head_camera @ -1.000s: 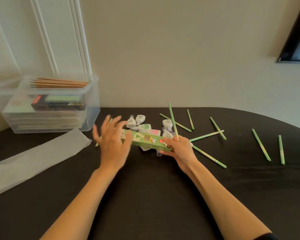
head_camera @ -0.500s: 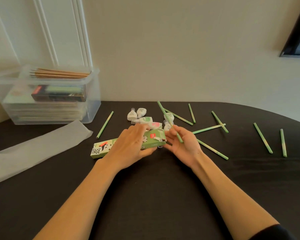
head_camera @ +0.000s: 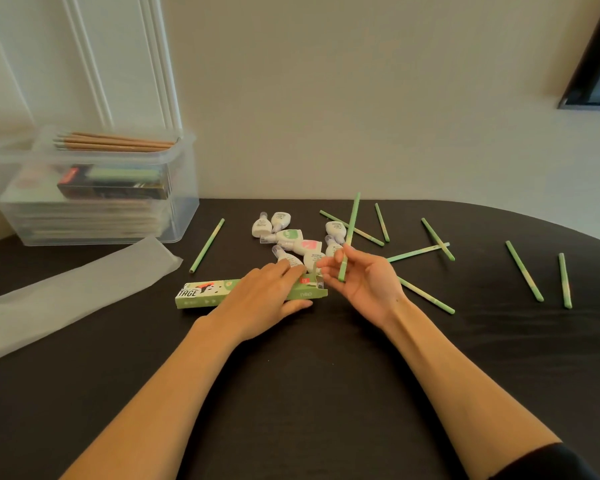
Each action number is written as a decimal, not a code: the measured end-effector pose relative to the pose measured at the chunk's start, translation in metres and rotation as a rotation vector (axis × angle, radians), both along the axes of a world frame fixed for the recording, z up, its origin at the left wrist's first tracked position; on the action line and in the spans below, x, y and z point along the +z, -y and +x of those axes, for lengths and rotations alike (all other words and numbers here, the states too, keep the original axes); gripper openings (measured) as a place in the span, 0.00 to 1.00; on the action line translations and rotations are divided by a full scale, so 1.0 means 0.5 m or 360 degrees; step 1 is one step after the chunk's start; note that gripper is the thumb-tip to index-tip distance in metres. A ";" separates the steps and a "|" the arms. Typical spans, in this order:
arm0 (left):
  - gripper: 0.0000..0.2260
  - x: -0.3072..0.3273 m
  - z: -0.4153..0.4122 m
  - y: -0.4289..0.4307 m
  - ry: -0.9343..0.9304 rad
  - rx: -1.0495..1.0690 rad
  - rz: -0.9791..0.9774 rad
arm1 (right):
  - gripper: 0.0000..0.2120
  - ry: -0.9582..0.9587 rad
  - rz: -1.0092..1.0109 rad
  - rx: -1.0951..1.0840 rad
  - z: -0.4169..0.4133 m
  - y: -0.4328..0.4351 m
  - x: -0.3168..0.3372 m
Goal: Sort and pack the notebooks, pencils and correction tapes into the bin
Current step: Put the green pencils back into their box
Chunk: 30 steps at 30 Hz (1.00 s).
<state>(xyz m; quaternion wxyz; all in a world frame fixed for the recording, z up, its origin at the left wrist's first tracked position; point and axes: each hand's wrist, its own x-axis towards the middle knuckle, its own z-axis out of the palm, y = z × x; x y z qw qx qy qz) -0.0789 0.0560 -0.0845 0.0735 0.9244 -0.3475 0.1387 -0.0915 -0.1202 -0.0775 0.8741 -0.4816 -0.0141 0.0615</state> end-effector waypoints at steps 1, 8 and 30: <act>0.25 -0.001 -0.002 0.002 -0.0037 -0.0006 -0.0052 | 0.16 -0.0003 -0.0003 0.0042 -0.002 -0.002 0.000; 0.27 -0.004 -0.007 0.002 -0.0007 -0.0144 -0.0166 | 0.16 -0.0069 0.0070 0.0085 -0.005 -0.001 0.002; 0.19 0.007 0.012 -0.026 0.0284 0.0529 -0.0302 | 0.11 0.0107 -0.0638 -0.0350 0.002 0.073 0.008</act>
